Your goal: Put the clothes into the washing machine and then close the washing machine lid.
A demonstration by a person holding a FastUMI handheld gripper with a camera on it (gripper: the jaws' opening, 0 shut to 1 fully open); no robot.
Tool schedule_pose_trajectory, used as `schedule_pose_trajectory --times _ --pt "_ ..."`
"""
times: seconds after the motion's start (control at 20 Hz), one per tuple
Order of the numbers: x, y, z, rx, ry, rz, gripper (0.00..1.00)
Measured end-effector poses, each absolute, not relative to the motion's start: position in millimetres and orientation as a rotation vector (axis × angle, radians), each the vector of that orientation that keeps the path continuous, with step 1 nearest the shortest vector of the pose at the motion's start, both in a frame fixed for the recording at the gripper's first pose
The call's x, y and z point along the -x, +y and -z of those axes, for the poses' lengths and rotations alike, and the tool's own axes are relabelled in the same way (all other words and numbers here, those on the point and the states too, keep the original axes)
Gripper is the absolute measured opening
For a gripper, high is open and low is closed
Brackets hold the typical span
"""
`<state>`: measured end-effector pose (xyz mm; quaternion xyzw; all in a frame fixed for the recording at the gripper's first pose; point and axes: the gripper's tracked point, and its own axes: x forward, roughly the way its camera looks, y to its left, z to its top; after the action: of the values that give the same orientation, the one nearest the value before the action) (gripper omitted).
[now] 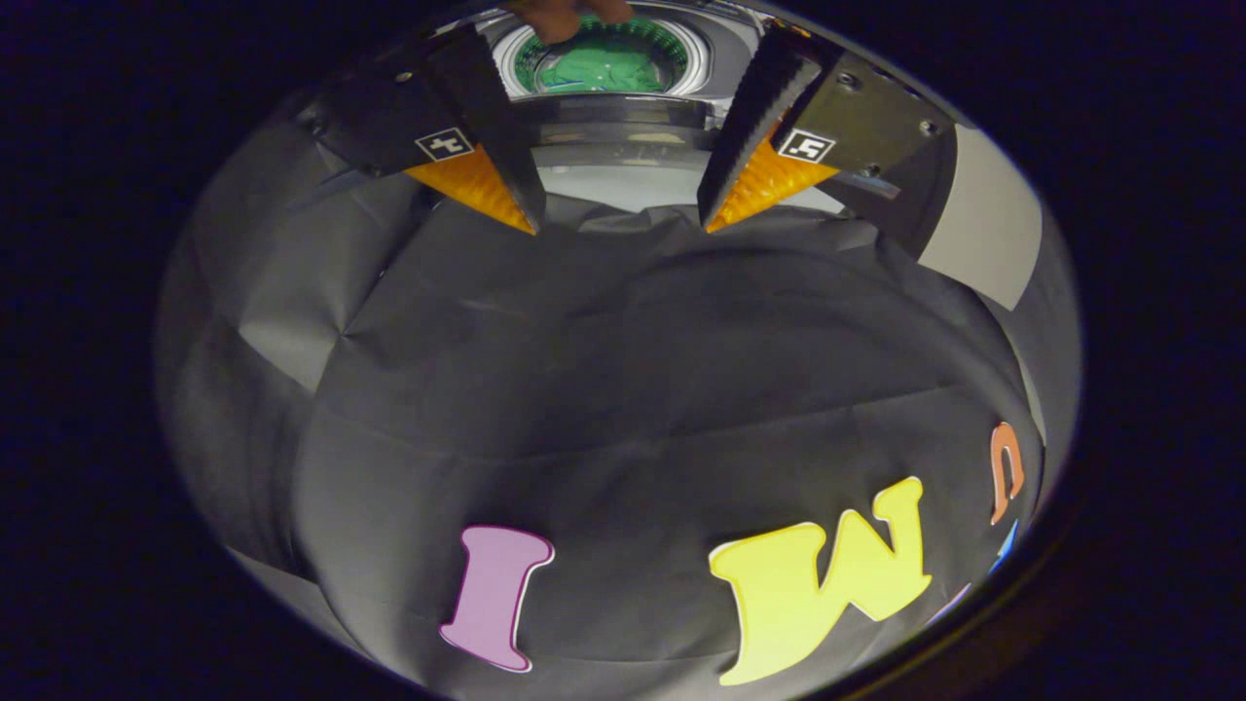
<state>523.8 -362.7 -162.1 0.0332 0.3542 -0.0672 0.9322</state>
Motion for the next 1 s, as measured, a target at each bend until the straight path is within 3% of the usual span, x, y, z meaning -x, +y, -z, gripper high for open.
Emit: schedule_pose_trajectory --times 0.5,1.0 --pt "-514 -359 153 -0.052 0.489 0.100 0.98" --pt "-466 -350 154 -0.034 0.422 0.113 0.98"
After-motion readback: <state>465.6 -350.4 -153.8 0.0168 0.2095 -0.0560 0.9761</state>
